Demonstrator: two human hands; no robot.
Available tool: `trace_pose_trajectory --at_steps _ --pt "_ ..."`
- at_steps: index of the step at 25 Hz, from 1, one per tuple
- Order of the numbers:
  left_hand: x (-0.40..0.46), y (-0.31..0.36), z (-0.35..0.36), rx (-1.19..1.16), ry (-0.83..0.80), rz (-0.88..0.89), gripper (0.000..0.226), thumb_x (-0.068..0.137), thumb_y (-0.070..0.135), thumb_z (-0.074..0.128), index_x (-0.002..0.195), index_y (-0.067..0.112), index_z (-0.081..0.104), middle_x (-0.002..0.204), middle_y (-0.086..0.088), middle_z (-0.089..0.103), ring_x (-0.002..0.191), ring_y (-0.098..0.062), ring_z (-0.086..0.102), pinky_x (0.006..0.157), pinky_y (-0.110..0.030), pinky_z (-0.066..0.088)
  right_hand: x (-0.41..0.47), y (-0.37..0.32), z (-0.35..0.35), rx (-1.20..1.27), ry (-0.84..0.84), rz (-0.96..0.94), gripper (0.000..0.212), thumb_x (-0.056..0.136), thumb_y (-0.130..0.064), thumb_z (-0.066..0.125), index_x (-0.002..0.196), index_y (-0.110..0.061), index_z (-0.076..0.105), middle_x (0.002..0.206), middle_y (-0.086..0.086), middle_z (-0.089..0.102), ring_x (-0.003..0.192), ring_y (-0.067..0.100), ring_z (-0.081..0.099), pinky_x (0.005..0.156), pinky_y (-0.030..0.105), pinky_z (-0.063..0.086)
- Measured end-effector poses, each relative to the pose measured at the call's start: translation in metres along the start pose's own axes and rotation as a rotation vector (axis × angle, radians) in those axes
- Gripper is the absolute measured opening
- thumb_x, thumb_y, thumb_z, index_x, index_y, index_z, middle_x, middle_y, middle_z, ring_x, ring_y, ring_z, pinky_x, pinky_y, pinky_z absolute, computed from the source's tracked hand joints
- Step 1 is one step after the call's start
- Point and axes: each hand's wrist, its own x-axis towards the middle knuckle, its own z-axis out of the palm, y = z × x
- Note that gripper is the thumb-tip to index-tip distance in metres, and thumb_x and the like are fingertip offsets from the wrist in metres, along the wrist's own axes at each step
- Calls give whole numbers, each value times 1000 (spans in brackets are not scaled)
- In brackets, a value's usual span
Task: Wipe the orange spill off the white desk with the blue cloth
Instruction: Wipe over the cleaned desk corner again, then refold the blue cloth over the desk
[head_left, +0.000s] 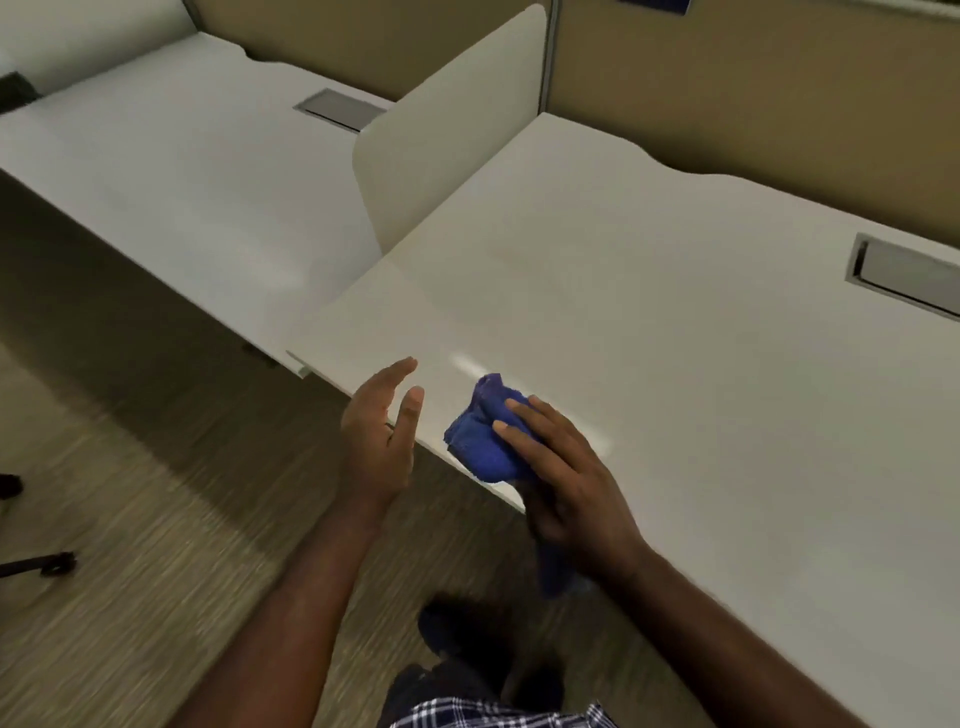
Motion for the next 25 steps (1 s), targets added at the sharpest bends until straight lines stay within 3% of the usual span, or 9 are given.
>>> trace_pose_trajectory --at_steps 4,7,9,11,14,16,19,21,25 --pt "-11 69 48 -73 -151 103 35 97 35 46 127 21 59 127 13 59 118 6 50 99 -11 36 -24 13 -58 -65 85 156 55 94 -30 52 144 -16 33 149 -1 39 140 17 35 108 37 41" --pt "-3 116 81 -123 -296 311 40 93 38 52 129 21 57 130 16 57 123 -2 50 102 -19 38 -40 30 -94 -111 105 208 67 92 -25 60 146 -14 23 151 6 38 137 22 41 102 42 46" --pt "7 140 106 -22 -381 590 46 89 41 60 130 19 57 135 8 56 130 -11 48 107 -31 36 -47 43 -117 -151 148 267 77 90 -24 63 149 -17 14 152 10 35 133 23 45 98 40 50" --pt "16 159 133 118 -465 788 52 88 47 61 134 25 55 144 7 50 139 -17 38 109 -39 30 -52 58 -139 -190 199 308 86 88 -21 66 150 -18 6 155 11 29 138 19 37 100 35 47" --pt "32 184 175 248 -640 911 54 90 55 51 139 33 47 155 11 35 148 -18 17 112 -47 17 -59 82 -167 -255 234 322 92 86 -16 69 150 -13 3 158 10 20 145 17 23 104 33 41" --pt "44 197 200 283 -777 967 57 90 59 47 141 34 44 152 12 39 149 -18 13 115 -51 9 -65 97 -183 -285 246 331 94 86 -16 70 151 -13 2 159 7 15 146 18 21 105 33 40" --pt "58 217 237 306 -965 1025 51 88 58 51 132 31 51 132 11 61 144 -17 28 116 -53 4 -77 115 -200 -336 268 381 94 85 -15 70 151 -11 3 160 7 13 146 22 22 105 36 41" --pt "59 233 258 287 -1033 1040 37 89 47 57 120 27 60 119 8 68 135 -18 41 114 -52 4 -86 123 -208 -340 296 419 92 84 -15 71 149 -9 6 158 12 18 145 24 25 108 36 39" --pt "51 277 303 241 -987 1168 21 89 24 66 110 23 67 112 1 70 123 -24 52 112 -52 14 -110 138 -235 -264 448 546 94 80 -40 72 147 -3 17 155 11 26 142 15 28 113 24 30"
